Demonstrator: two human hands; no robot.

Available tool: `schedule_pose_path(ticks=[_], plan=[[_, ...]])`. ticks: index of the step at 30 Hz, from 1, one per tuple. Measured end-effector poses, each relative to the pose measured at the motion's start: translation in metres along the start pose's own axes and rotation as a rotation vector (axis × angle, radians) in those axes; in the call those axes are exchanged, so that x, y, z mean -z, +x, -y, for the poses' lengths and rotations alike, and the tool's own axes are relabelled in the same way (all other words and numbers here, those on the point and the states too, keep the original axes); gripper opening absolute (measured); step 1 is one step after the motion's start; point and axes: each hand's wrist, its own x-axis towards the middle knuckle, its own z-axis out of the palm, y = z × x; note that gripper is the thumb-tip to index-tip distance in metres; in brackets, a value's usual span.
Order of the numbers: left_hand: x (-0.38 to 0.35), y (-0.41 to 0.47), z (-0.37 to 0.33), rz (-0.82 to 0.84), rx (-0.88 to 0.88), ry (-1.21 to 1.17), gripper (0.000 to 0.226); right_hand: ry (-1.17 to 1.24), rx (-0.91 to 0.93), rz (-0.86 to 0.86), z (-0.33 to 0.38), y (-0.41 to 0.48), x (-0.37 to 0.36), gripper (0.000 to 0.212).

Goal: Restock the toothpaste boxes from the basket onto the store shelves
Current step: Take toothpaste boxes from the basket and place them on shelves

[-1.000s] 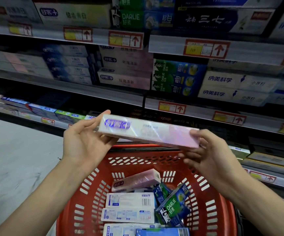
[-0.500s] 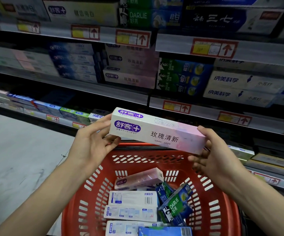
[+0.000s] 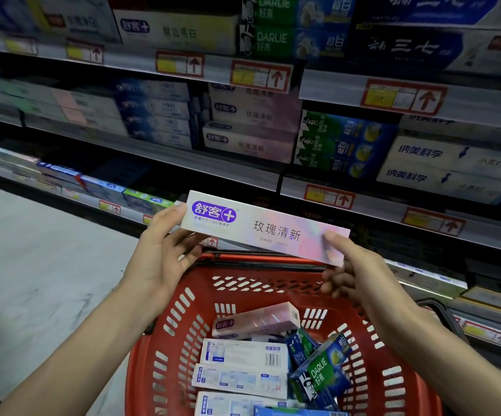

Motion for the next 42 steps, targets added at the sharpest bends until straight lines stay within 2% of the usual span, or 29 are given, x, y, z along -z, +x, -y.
schedule_pose_path(ticks=[3, 6, 9, 14, 19, 23, 29, 36, 42], plan=[[0.008, 0.004, -0.001, -0.022, 0.026, -0.020, 0.031, -0.069, 0.073, 0.009, 0.000, -0.002, -0.007, 0.028], [0.016, 0.009, -0.002, -0.025, 0.070, -0.045, 0.027, -0.155, 0.142, -0.015, -0.003, 0.000, -0.015, 0.018], [0.022, 0.016, 0.005, -0.037, 0.058, 0.000, 0.027, -0.239, 0.214, -0.045, -0.010, 0.006, -0.022, 0.018], [0.029, 0.033, 0.012, -0.098, -0.017, 0.317, 0.027, -0.409, 0.350, -0.052, -0.014, 0.015, -0.030, 0.024], [0.022, 0.052, 0.000, -0.124, -0.087, 0.496, 0.026, -0.568, 0.414, -0.072, -0.008, 0.030, -0.032, 0.028], [0.017, 0.068, -0.018, -0.076, -0.140, 0.604, 0.036, -0.601, 0.446, -0.110, 0.000, 0.048, -0.035, 0.023], [0.003, 0.102, -0.044, -0.069, -0.210, 0.677, 0.035, -0.640, 0.534, -0.269, 0.021, 0.076, -0.050, 0.019], [-0.028, 0.159, -0.068, -0.111, -0.356, 0.556, 0.043, -0.425, 0.557, -0.459, 0.039, 0.122, -0.082, 0.039], [-0.038, 0.205, -0.082, -0.108, -0.483, 0.441, 0.038, -0.196, 0.494, -0.579, 0.059, 0.160, -0.102, 0.038]])
